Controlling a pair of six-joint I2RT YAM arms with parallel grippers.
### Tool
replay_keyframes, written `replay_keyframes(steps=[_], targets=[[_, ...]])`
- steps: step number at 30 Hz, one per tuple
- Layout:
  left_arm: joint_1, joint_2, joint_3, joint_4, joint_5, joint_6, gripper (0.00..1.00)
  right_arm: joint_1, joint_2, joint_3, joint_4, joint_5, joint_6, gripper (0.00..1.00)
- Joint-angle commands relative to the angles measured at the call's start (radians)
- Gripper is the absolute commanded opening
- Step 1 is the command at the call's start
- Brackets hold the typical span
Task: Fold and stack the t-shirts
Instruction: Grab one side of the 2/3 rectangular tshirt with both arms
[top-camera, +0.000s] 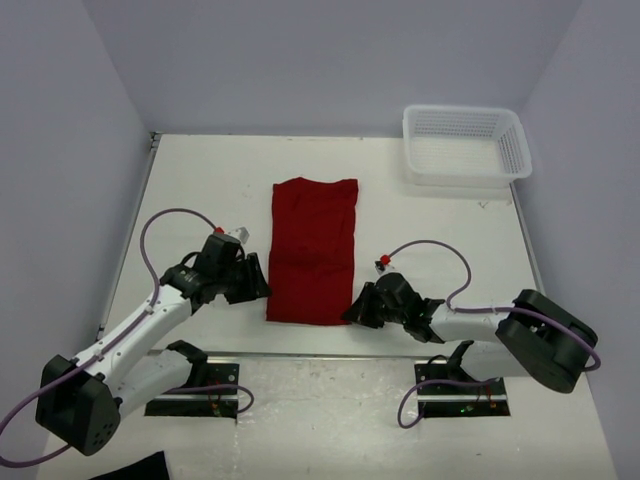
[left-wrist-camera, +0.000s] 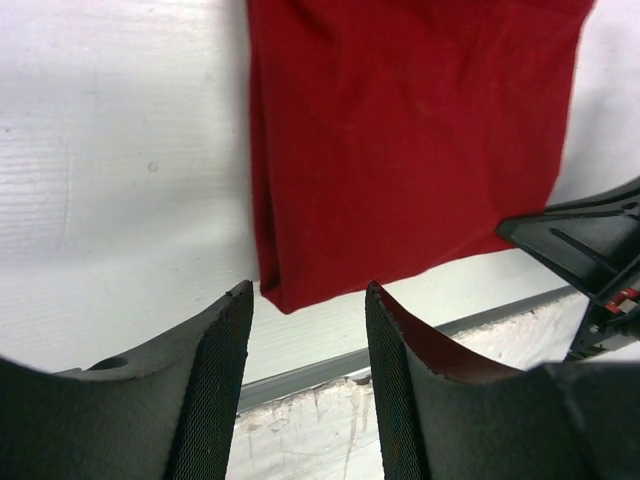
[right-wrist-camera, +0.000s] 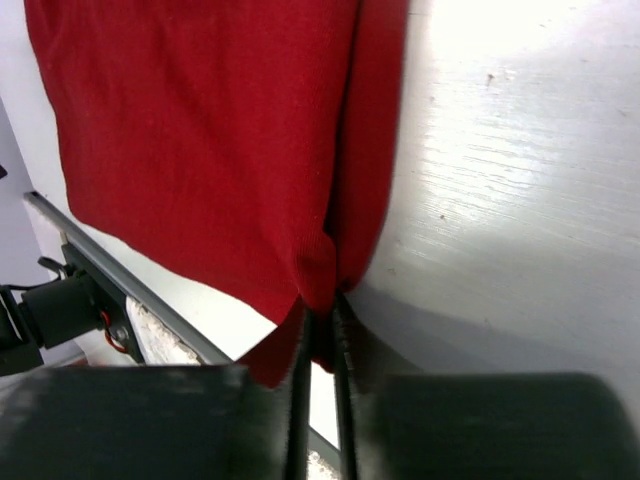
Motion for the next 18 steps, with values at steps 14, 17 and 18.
replay_keyframes(steps=[14, 17, 18], targets=[[0.009, -0.004, -0.053, 0.024, 0.096, -0.032, 0.64, 0.014, 0.059, -0.003, -0.133, 0.061, -0.02, 0.0], [0.009, 0.013, -0.077, 0.025, 0.091, -0.032, 0.63, 0.014, 0.053, -0.003, -0.131, 0.056, -0.022, 0.0], [0.009, 0.024, -0.087, 0.028, 0.091, -0.032, 0.63, 0.014, 0.052, -0.003, -0.129, 0.054, -0.022, 0.0]])
